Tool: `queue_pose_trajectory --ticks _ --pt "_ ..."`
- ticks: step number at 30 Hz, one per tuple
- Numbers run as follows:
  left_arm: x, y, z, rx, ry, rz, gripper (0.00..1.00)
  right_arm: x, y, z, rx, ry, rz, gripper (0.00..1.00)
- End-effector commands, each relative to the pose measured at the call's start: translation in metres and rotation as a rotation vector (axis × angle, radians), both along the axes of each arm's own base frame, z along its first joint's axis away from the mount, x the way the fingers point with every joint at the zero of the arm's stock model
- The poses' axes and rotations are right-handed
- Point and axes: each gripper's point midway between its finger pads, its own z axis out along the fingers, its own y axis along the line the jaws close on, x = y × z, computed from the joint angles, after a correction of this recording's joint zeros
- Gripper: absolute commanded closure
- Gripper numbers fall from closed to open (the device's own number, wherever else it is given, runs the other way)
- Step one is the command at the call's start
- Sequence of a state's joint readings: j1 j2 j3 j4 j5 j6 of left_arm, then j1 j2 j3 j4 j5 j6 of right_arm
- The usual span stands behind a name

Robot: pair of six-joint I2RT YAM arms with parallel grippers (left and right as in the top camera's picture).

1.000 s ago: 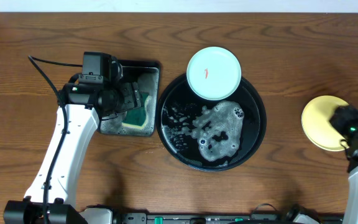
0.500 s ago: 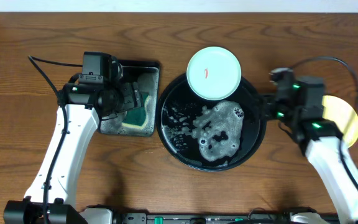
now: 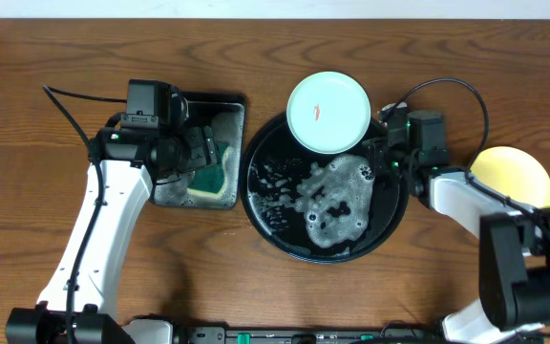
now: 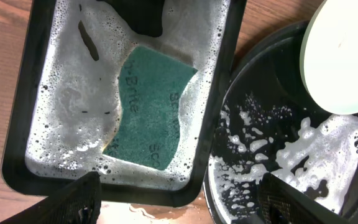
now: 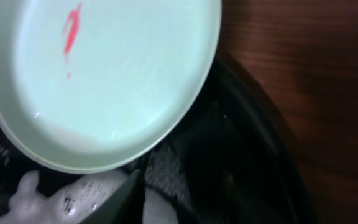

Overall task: Clean dirty plates on tray and stack at the side
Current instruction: 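Move the right gripper back and grip the remaining pale green plate rim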

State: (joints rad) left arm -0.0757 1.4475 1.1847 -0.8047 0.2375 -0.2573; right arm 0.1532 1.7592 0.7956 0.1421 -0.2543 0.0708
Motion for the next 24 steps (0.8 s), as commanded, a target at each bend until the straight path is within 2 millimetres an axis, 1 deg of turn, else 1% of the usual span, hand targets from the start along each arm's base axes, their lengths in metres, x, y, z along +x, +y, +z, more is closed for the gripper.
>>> queue_pose_trajectory --ticks 1,4,6,7,8,9,10,11,13,14,17,18,20,22,24 --pt "-0.001 0.000 0.000 -0.001 0.000 -0.009 0.19 0.006 0.003 -0.011 0.039 0.024 -0.049 0.68" --pt "-0.001 0.000 0.000 -0.001 0.000 -0.009 0.19 0.008 0.003 -0.022 0.055 0.040 -0.068 0.73" --pt "-0.001 0.000 0.000 -0.001 0.000 -0.009 0.19 0.008 0.003 -0.026 0.070 0.050 -0.085 0.80" --pt "-0.001 0.000 0.000 -0.001 0.000 -0.009 0.19 0.008 0.004 -0.025 0.072 0.050 -0.087 0.81" --pt "-0.001 0.000 0.000 -0.001 0.000 -0.009 0.18 0.009 0.004 -0.024 0.073 0.047 -0.087 0.80" --pt "-0.001 0.000 0.000 -0.001 0.000 -0.008 0.18 0.008 0.003 -0.020 0.073 0.045 -0.087 0.75" --pt "-0.001 0.000 0.000 -0.001 0.000 -0.009 0.19 0.007 0.003 -0.016 0.070 0.043 -0.088 0.67" --pt "-0.001 0.000 0.000 -0.001 0.000 -0.009 0.19 0.006 0.001 -0.010 0.066 0.040 -0.093 0.65" --pt "-0.001 0.000 0.000 -0.001 0.000 -0.009 0.19 0.003 0.001 0.003 0.067 0.032 -0.094 0.64" --pt "-0.001 0.000 0.000 -0.001 0.000 -0.009 0.19 0.002 0.001 0.013 0.071 0.020 -0.093 0.63" --pt "-0.001 0.000 0.000 -0.001 0.000 -0.009 0.19 0.002 0.007 0.037 0.115 -0.017 -0.087 0.63" --pt "-0.001 0.000 0.000 -0.001 0.000 -0.009 0.19 0.003 0.009 0.041 0.132 -0.023 -0.096 0.63" --pt "-0.001 0.000 0.000 -0.001 0.000 -0.009 0.18 0.005 0.010 0.043 0.137 -0.030 -0.118 0.63" --pt "-0.001 0.000 0.000 -0.001 0.000 -0.009 0.19 0.008 0.005 0.036 0.114 -0.024 -0.167 0.62" --pt "-0.001 0.000 0.000 -0.001 0.000 -0.009 0.18 0.011 0.000 0.023 0.079 -0.013 -0.218 0.62"
